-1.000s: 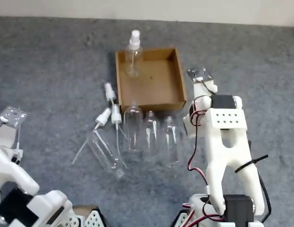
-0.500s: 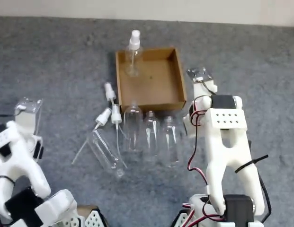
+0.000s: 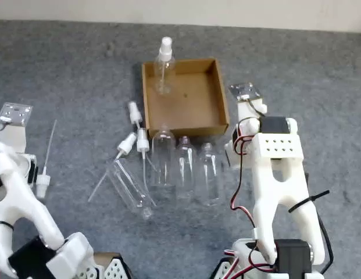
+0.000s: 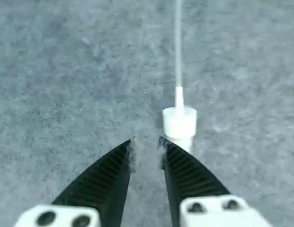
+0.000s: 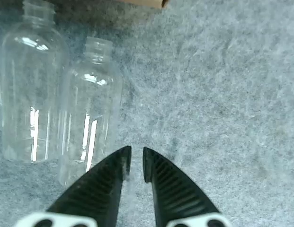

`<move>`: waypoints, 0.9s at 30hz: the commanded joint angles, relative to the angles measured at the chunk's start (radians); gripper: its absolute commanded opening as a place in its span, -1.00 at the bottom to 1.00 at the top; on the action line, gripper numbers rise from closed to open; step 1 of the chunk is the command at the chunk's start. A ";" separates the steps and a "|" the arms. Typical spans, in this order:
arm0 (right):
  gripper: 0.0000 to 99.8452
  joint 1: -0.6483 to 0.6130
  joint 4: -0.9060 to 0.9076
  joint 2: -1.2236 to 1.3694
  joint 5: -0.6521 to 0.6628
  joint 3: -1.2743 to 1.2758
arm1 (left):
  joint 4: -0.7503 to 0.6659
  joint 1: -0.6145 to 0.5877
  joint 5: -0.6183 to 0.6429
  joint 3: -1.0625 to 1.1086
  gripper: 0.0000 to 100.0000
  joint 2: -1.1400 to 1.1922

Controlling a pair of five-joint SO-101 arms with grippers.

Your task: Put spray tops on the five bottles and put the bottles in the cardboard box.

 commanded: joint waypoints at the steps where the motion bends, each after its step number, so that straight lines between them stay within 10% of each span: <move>1: -0.99 0.008 -0.012 -0.042 0.011 -0.005 | -0.153 -0.058 -0.069 0.082 -0.91 0.053; 10: -0.99 -0.051 -0.008 -0.042 0.011 -0.005 | -0.069 0.022 -0.080 0.183 -0.92 0.074; 20: -0.99 -0.051 -0.008 -0.042 0.011 -0.005 | 0.117 0.341 0.238 0.177 -0.91 -0.108; 27: -0.99 -0.051 -0.008 -0.042 0.011 -0.004 | 0.203 0.387 0.140 0.094 -0.91 -0.298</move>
